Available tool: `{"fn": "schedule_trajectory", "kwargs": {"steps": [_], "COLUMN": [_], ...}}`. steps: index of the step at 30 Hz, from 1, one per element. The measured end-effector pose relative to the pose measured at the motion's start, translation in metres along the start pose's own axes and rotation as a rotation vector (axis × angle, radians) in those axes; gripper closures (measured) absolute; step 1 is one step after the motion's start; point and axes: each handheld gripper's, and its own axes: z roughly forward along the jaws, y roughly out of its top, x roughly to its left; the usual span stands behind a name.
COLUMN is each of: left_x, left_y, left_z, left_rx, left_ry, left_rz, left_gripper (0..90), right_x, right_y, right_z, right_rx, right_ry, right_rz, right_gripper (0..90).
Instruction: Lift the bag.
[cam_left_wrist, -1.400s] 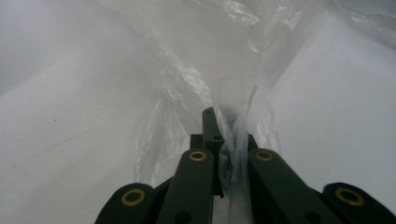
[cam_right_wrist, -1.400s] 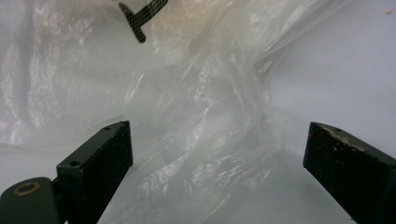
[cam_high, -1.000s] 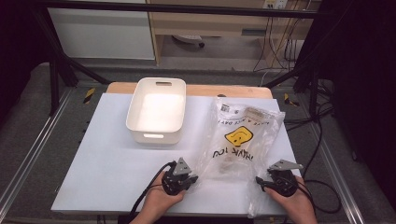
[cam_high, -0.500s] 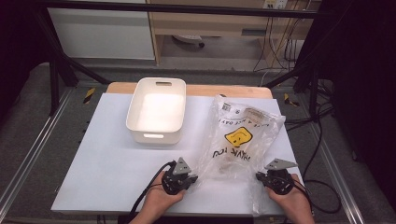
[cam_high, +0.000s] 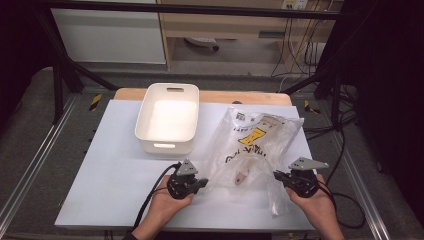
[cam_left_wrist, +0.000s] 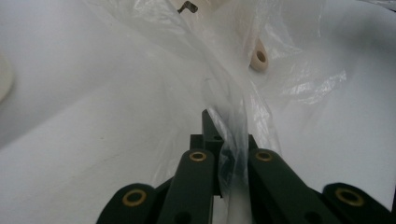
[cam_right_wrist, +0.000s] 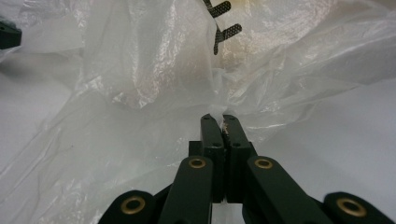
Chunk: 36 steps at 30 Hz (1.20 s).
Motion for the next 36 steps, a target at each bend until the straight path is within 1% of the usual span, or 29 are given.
{"fn": "schedule_trajectory", "kwargs": {"steps": [4, 6, 11, 14, 18, 20, 23, 28, 32, 36], "left_x": [0.005, 0.007, 0.012, 0.014, 0.018, 0.02, 0.022, 0.027, 0.032, 0.039], "left_y": [0.008, 0.013, 0.024, 0.032, 0.041, 0.045, 0.052, 0.064, 0.077, 0.093], "left_z": [-0.009, -0.012, -0.018, -0.021, -0.025, -0.029, -0.033, -0.039, -0.047, -0.056], "left_rx": [-0.007, -0.008, -0.022, -0.025, -0.027, -0.037, -0.048, -0.057, -0.065, -0.075], "left_ry": [0.014, 0.026, 0.044, 0.055, 0.069, 0.07, 0.072, 0.077, 0.086, 0.098], "left_rz": [0.007, 0.017, 0.026, 0.033, 0.048, 0.044, 0.038, 0.038, 0.045, 0.05], "left_gripper": [90.0, 90.0, 90.0, 90.0, 90.0, 90.0, 90.0, 90.0, 90.0, 90.0], "right_x": [-0.001, -0.002, -0.007, -0.011, -0.016, -0.019, -0.023, -0.027, -0.032, -0.038], "right_y": [0.015, 0.022, 0.039, 0.049, 0.058, 0.063, 0.07, 0.081, 0.09, 0.099], "right_z": [-0.003, -0.003, -0.004, -0.004, 0.0, 0.0, -0.003, -0.009, -0.015, -0.021], "right_rx": [-0.013, -0.021, -0.033, -0.042, -0.036, -0.041, -0.054, -0.063, -0.076, -0.093], "right_ry": [-0.009, -0.014, -0.021, -0.021, -0.022, -0.023, -0.024, -0.032, -0.042, -0.049], "right_rz": [-0.028, -0.031, -0.055, -0.053, -0.059, -0.056, -0.051, -0.06, -0.06, -0.048], "right_gripper": [90.0, 90.0, 90.0, 90.0, 90.0, 90.0, 90.0, 90.0, 90.0, 90.0]}}
